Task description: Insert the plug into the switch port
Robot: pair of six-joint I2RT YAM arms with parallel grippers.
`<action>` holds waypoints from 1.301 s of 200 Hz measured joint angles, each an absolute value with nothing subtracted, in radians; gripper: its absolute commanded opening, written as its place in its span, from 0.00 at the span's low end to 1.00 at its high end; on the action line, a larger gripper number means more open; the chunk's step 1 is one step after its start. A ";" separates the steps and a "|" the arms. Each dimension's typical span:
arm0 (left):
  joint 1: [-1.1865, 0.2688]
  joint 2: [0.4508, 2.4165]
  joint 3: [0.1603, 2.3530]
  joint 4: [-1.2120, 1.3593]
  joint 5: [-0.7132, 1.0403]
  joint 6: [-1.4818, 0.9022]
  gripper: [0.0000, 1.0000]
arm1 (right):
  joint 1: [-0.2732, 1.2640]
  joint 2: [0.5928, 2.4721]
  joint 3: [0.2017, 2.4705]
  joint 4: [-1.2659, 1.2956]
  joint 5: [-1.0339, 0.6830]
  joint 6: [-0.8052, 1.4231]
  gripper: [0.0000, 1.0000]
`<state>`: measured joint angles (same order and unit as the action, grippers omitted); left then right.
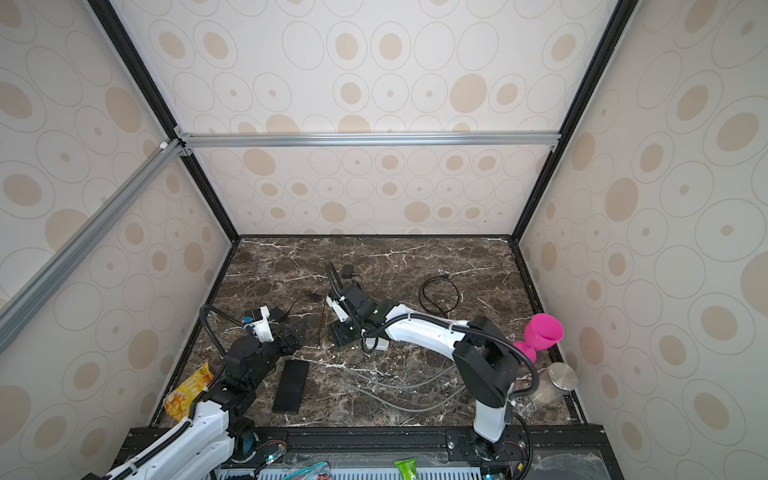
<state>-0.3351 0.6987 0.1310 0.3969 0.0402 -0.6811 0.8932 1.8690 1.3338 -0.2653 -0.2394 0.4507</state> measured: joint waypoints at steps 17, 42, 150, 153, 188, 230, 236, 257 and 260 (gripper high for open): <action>-0.327 0.675 0.122 0.395 0.044 -0.687 0.89 | 0.865 1.972 1.372 -0.207 -0.287 0.518 0.47; -0.317 0.666 0.118 0.395 0.052 -0.693 0.92 | 0.860 2.088 1.431 -0.155 -0.347 0.590 0.47; -0.279 0.671 0.115 0.395 0.091 -0.704 0.94 | 0.862 2.233 1.516 -0.002 -0.461 0.748 0.35; -0.278 0.671 0.114 0.395 0.092 -0.704 0.94 | 0.862 2.235 1.516 -0.001 -0.461 0.748 0.33; -0.273 0.676 0.114 0.398 0.105 -0.704 0.94 | 0.858 2.246 1.516 0.014 -0.475 0.767 0.13; -0.269 0.680 0.114 0.402 0.110 -0.707 0.95 | 0.855 2.246 1.515 0.038 -0.476 0.768 0.01; -0.268 0.679 0.114 0.402 0.111 -0.708 0.96 | 0.854 2.246 1.516 0.037 -0.476 0.767 0.00; -0.266 0.678 0.113 0.402 0.112 -0.711 0.98 | 0.839 2.246 1.533 0.023 -0.478 0.755 0.00; -0.266 0.679 0.113 0.402 0.112 -0.711 0.98 | 0.836 2.246 1.538 0.022 -0.479 0.754 0.00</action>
